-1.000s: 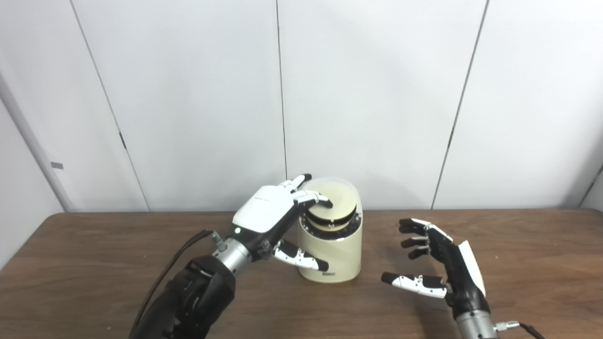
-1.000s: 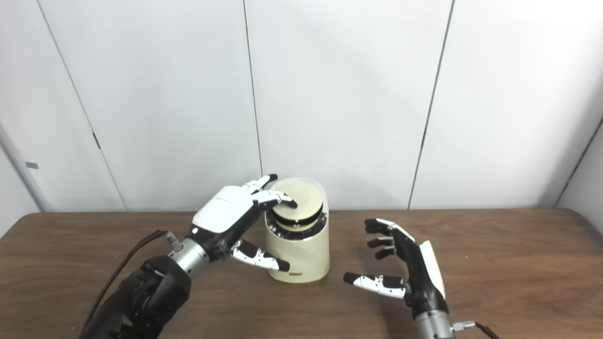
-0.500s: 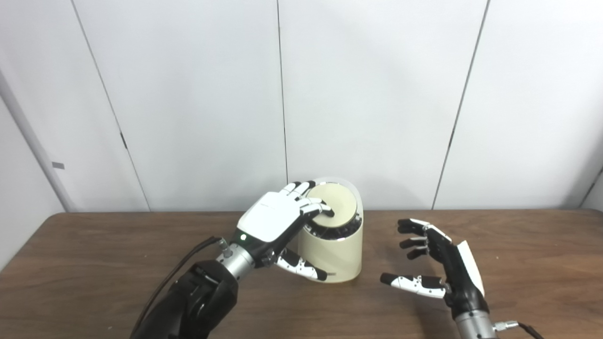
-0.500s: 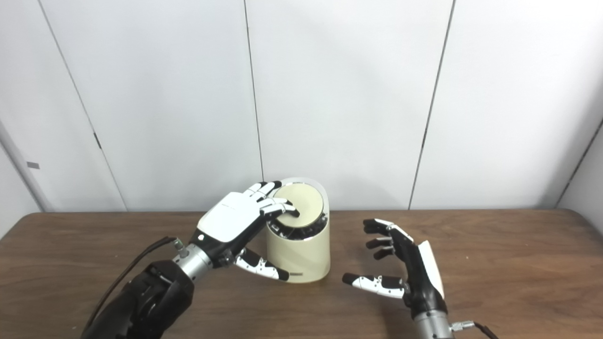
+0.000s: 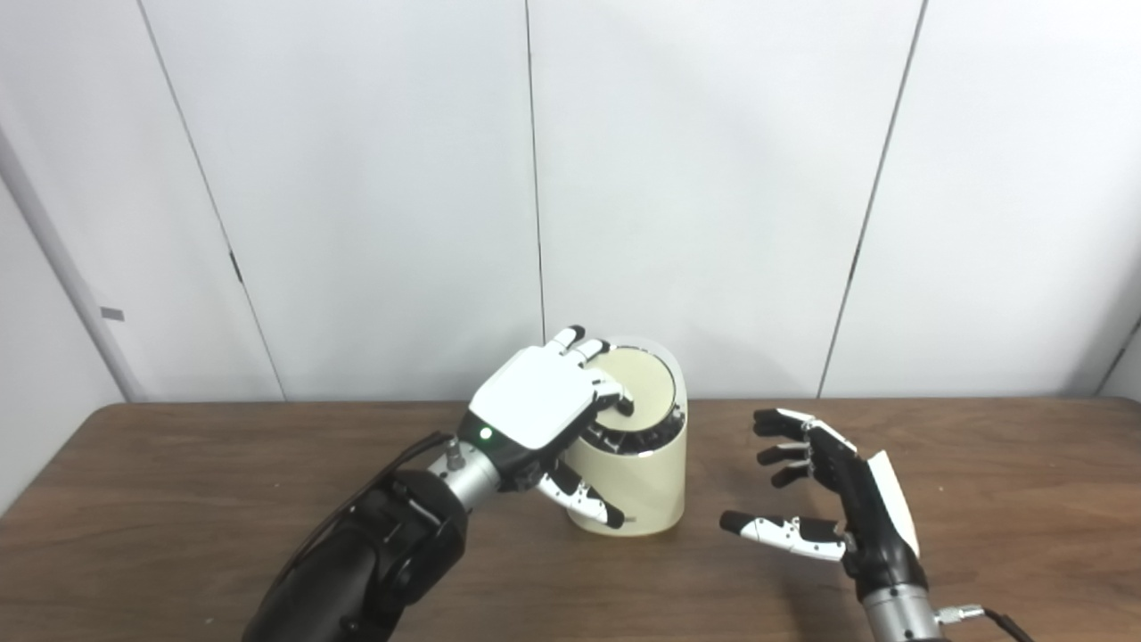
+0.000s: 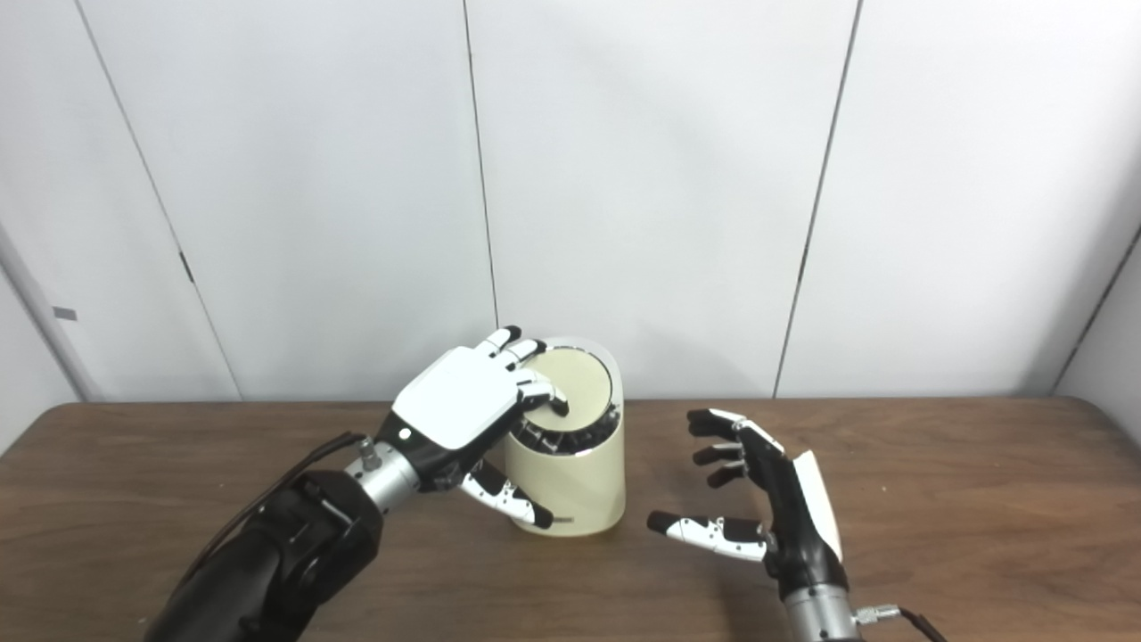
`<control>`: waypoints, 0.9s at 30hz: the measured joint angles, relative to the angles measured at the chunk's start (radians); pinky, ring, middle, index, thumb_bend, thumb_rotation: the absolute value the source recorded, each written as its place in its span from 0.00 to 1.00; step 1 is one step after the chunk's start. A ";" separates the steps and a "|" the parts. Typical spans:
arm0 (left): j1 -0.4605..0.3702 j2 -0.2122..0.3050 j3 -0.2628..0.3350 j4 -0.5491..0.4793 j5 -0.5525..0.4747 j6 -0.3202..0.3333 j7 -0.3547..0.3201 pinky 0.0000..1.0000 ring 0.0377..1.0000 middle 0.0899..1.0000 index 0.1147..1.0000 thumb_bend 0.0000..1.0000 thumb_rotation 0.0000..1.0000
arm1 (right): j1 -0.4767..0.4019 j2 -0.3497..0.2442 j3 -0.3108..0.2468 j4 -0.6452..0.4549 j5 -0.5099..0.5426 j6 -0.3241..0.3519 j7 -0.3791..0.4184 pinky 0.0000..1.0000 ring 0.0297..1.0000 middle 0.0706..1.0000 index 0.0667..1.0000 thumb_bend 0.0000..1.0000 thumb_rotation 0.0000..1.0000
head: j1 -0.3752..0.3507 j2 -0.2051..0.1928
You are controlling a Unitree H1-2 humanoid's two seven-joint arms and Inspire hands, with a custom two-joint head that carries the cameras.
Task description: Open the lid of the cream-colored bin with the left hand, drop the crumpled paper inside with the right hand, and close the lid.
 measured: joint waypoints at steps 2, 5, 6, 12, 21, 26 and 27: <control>0.000 0.000 0.000 0.000 -0.001 0.006 -0.004 1.00 0.92 0.71 0.70 1.00 0.40 | 0.000 0.000 -0.001 0.000 0.000 0.000 0.000 0.48 0.60 0.69 0.68 0.74 0.18 | 0.000 -0.002; 0.001 0.000 0.003 0.000 -0.011 0.005 -0.004 1.00 0.91 0.71 0.70 1.00 0.41 | 0.000 0.001 0.000 0.000 0.000 0.000 0.000 0.49 0.61 0.69 0.69 0.74 0.18 | 0.000 -0.002; 0.002 0.000 0.007 0.000 -0.017 0.004 -0.002 1.00 0.90 0.71 0.70 1.00 0.41 | 0.000 0.001 0.000 0.000 0.000 0.000 0.000 0.49 0.61 0.69 0.69 0.74 0.18 | 0.000 -0.002; 0.053 -0.011 0.088 -0.002 -0.149 -0.015 0.042 0.89 0.91 0.77 0.78 0.94 0.38 | 0.000 0.001 -0.001 0.000 -0.001 0.000 -0.001 0.49 0.61 0.69 0.68 0.74 0.18 | 0.003 -0.003; 0.121 -0.093 0.276 0.038 -0.392 -0.093 0.219 0.73 0.88 0.88 0.89 0.80 0.36 | 0.000 0.002 0.000 0.002 0.000 0.000 -0.001 0.49 0.61 0.69 0.68 0.74 0.16 | 0.006 -0.006; 0.135 -0.145 0.359 0.071 -0.551 -0.116 0.279 0.78 0.91 0.95 0.94 0.80 0.35 | 0.000 0.002 -0.001 0.003 0.000 0.000 -0.001 0.50 0.61 0.69 0.69 0.73 0.16 | 0.008 -0.006; 0.148 -0.160 0.371 0.071 -0.591 -0.113 0.279 0.77 0.91 0.95 0.93 0.81 0.34 | 0.000 0.001 -0.001 0.003 0.000 0.000 -0.001 0.50 0.61 0.69 0.69 0.73 0.16 | 0.009 -0.006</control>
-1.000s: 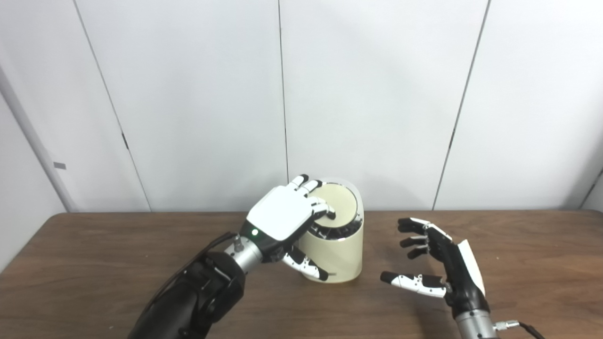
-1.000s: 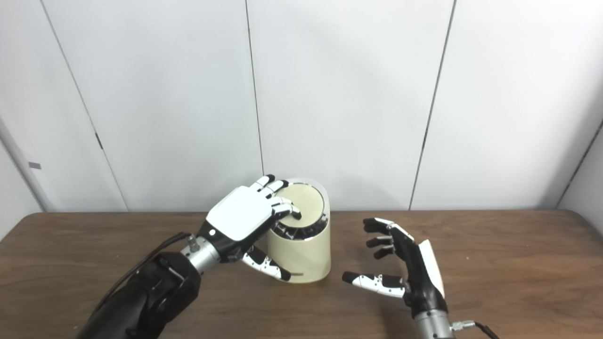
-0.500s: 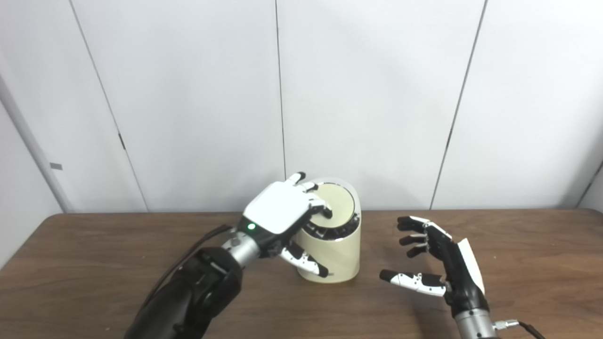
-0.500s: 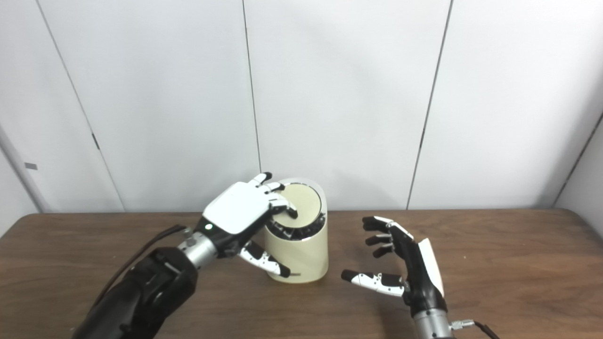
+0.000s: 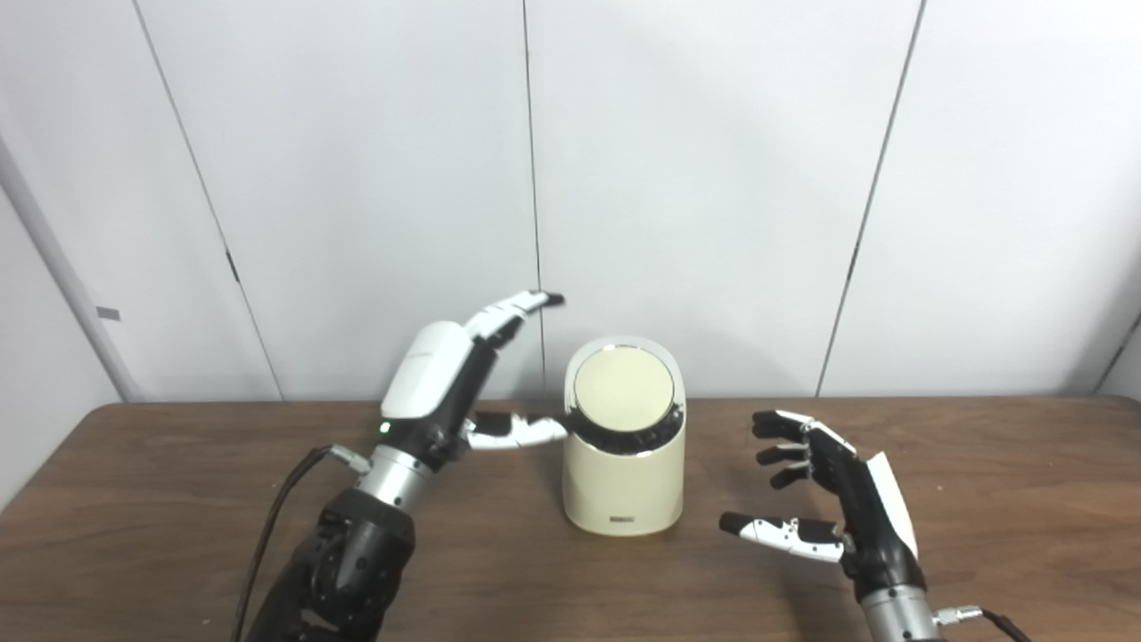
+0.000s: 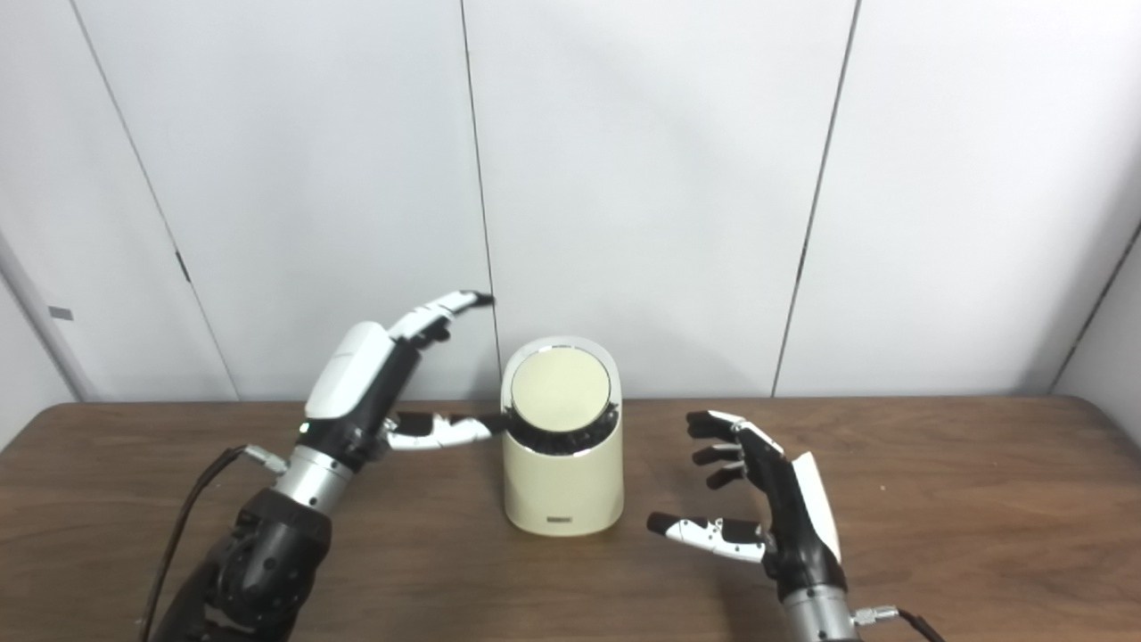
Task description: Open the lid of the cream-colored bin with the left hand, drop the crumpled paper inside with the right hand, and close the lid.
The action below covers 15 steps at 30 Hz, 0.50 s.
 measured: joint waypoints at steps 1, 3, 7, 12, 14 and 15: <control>0.012 -0.016 0.008 0.000 -0.035 0.008 -0.001 0.79 0.91 0.96 0.93 0.82 0.33 | 0.000 0.000 0.000 0.000 0.000 0.000 0.000 0.50 0.61 0.69 0.69 0.74 0.17 | 0.000 0.002; 0.043 -0.043 0.022 0.000 -0.105 0.033 -0.012 0.78 0.91 0.96 0.93 0.82 0.35 | 0.000 0.000 0.000 0.000 0.001 0.001 0.001 0.50 0.61 0.69 0.69 0.74 0.16 | 0.000 0.003; 0.097 -0.063 0.049 0.000 -0.195 0.057 -0.015 0.72 0.86 0.92 0.94 0.80 0.36 | 0.000 0.000 -0.004 -0.001 0.002 0.001 0.001 0.50 0.61 0.69 0.69 0.74 0.15 | 0.002 0.005; 0.148 -0.084 0.078 -0.001 -0.291 0.079 -0.016 0.75 0.85 0.89 0.94 0.79 0.38 | 0.000 0.000 -0.003 -0.001 0.003 0.002 0.001 0.50 0.61 0.69 0.69 0.74 0.15 | 0.005 0.006; 0.175 -0.095 0.083 -0.001 -0.318 0.095 -0.015 0.74 0.83 0.87 0.93 0.78 0.39 | 0.000 0.000 -0.003 -0.001 0.003 0.002 0.001 0.49 0.60 0.69 0.69 0.74 0.15 | 0.008 0.008; 0.188 -0.099 0.082 0.000 -0.322 0.100 -0.015 0.73 0.82 0.86 0.92 0.78 0.40 | 0.000 0.000 -0.004 -0.001 0.003 0.002 0.001 0.49 0.60 0.69 0.69 0.74 0.15 | 0.008 0.008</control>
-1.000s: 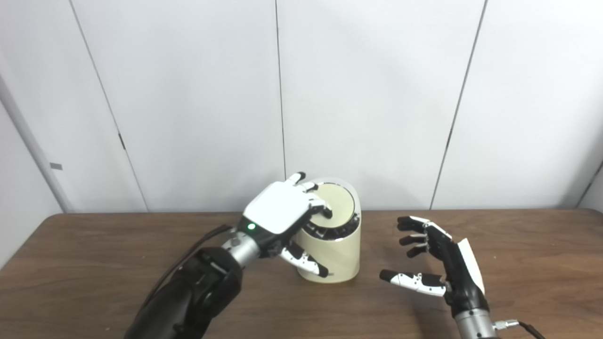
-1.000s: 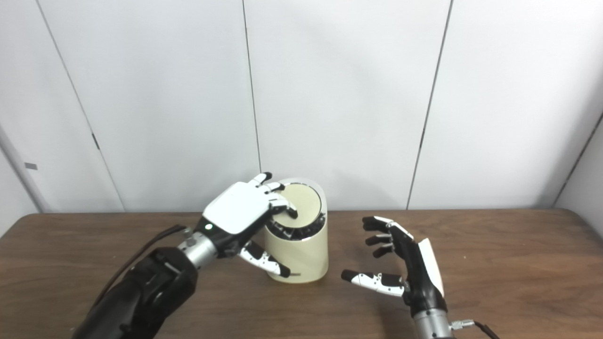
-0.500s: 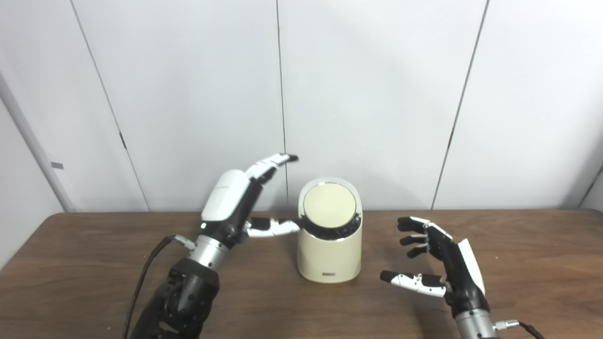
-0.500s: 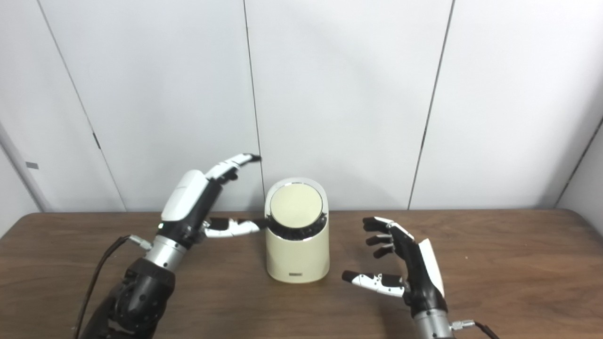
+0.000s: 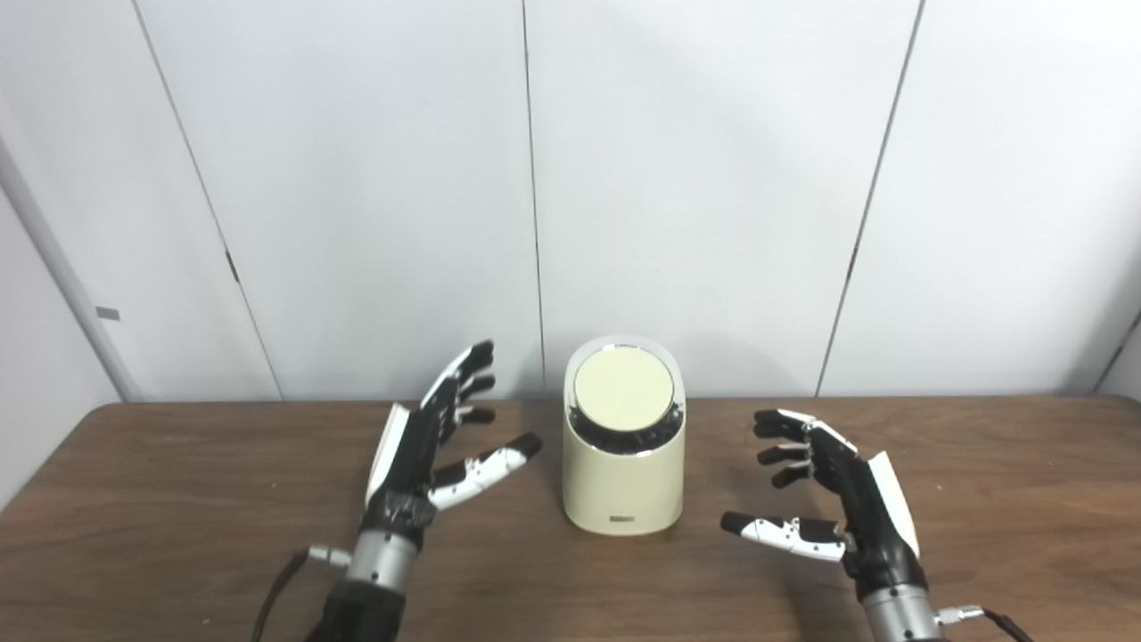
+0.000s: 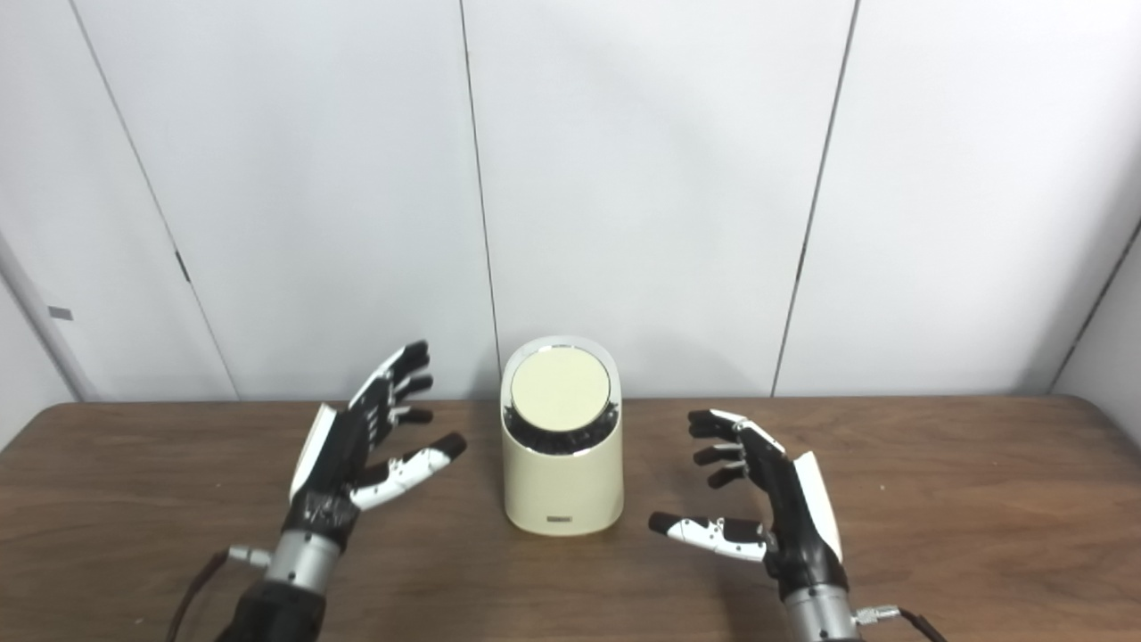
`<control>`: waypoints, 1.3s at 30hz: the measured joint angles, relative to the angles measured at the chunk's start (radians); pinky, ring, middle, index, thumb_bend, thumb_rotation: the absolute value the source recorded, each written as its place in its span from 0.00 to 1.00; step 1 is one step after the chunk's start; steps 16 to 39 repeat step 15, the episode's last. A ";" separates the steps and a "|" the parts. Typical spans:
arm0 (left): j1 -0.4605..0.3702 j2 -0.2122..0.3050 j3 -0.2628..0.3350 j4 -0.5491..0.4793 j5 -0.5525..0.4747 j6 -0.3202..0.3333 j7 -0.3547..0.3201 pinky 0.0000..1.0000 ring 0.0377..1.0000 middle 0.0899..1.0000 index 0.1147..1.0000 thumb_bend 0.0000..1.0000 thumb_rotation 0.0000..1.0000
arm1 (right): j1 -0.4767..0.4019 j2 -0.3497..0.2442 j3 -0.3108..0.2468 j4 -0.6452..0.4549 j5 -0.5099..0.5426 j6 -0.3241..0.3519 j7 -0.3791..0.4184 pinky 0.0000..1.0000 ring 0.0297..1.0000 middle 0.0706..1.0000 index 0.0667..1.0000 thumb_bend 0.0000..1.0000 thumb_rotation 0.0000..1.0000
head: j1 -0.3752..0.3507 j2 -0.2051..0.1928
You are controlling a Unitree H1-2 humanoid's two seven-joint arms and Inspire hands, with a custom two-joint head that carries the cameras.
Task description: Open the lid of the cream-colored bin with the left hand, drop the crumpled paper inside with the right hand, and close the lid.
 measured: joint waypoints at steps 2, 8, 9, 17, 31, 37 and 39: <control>0.024 -0.006 -0.001 0.001 -0.001 0.000 0.001 0.72 0.80 0.85 0.92 0.78 0.41 | 0.000 -0.001 0.000 0.000 0.000 0.000 0.000 0.49 0.60 0.69 0.69 0.74 0.15 | 0.002 -0.002; 0.061 -0.018 0.015 0.013 -0.045 0.000 0.004 0.71 0.82 0.86 0.91 0.80 0.39 | 0.000 -0.004 0.000 0.002 0.004 -0.002 0.000 0.48 0.60 0.69 0.69 0.74 0.16 | 0.008 0.000; 0.066 -0.020 0.018 0.017 -0.049 0.000 0.006 0.70 0.81 0.86 0.91 0.80 0.39 | 0.000 -0.004 0.000 0.002 0.004 -0.002 0.000 0.48 0.60 0.69 0.69 0.74 0.16 | 0.009 0.000; 0.098 -0.021 0.021 0.044 -0.070 -0.001 0.006 0.70 0.81 0.85 0.90 0.81 0.38 | 0.000 -0.005 0.000 0.008 0.003 -0.006 0.000 0.48 0.59 0.69 0.69 0.74 0.14 | 0.009 -0.005; 0.098 -0.021 0.021 0.044 -0.070 -0.001 0.006 0.70 0.81 0.85 0.90 0.81 0.38 | 0.000 -0.005 0.000 0.008 0.003 -0.006 0.000 0.48 0.59 0.69 0.69 0.74 0.14 | 0.009 -0.005; 0.098 -0.021 0.021 0.044 -0.070 -0.001 0.006 0.70 0.81 0.85 0.90 0.81 0.38 | 0.000 -0.005 0.000 0.008 0.003 -0.006 0.000 0.48 0.59 0.69 0.69 0.74 0.14 | 0.009 -0.005; 0.098 -0.021 0.021 0.044 -0.070 -0.001 0.006 0.70 0.81 0.85 0.90 0.81 0.38 | 0.000 -0.005 0.000 0.008 0.003 -0.006 0.000 0.48 0.59 0.69 0.69 0.74 0.14 | 0.009 -0.005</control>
